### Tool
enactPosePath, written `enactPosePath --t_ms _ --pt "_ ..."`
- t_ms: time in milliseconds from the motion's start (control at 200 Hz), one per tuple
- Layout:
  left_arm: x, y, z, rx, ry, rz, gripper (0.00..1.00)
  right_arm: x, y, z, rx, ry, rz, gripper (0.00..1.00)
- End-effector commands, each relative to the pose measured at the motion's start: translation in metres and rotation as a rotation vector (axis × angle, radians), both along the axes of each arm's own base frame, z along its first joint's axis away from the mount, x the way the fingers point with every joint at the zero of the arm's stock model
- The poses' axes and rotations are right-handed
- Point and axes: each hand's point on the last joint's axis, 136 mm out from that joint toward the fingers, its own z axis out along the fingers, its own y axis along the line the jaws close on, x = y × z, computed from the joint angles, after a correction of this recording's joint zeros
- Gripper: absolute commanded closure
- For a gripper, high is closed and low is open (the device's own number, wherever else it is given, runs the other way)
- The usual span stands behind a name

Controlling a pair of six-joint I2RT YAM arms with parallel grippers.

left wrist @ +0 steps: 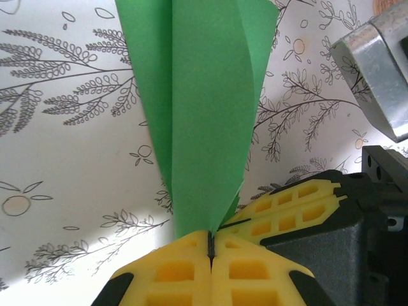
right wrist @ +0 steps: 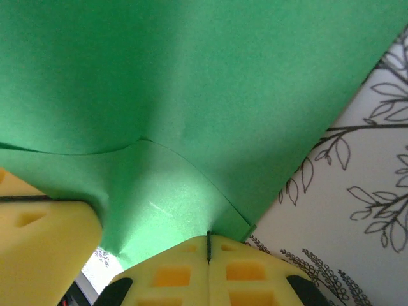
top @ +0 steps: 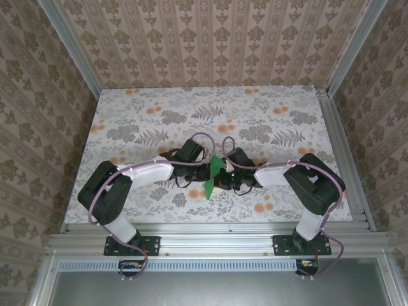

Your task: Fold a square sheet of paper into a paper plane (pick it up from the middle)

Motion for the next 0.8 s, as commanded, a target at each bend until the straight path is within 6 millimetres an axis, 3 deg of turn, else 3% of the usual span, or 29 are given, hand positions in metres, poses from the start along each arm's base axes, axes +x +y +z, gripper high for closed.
enactPosePath --t_ms 0,375,795 --pt "0.005 -0.015 0.004 -0.06 0.016 0.017 0.99 -0.002 -0.01 -0.014 -0.037 0.019 -0.027 0.97" --pt "0.011 -0.024 -0.014 -0.102 0.047 0.078 0.99 0.001 -0.008 -0.008 0.012 0.011 -0.052 0.97" --pt "0.008 -0.017 -0.023 -0.065 0.046 0.06 0.99 0.009 -0.017 0.019 0.041 -0.034 -0.092 0.93"
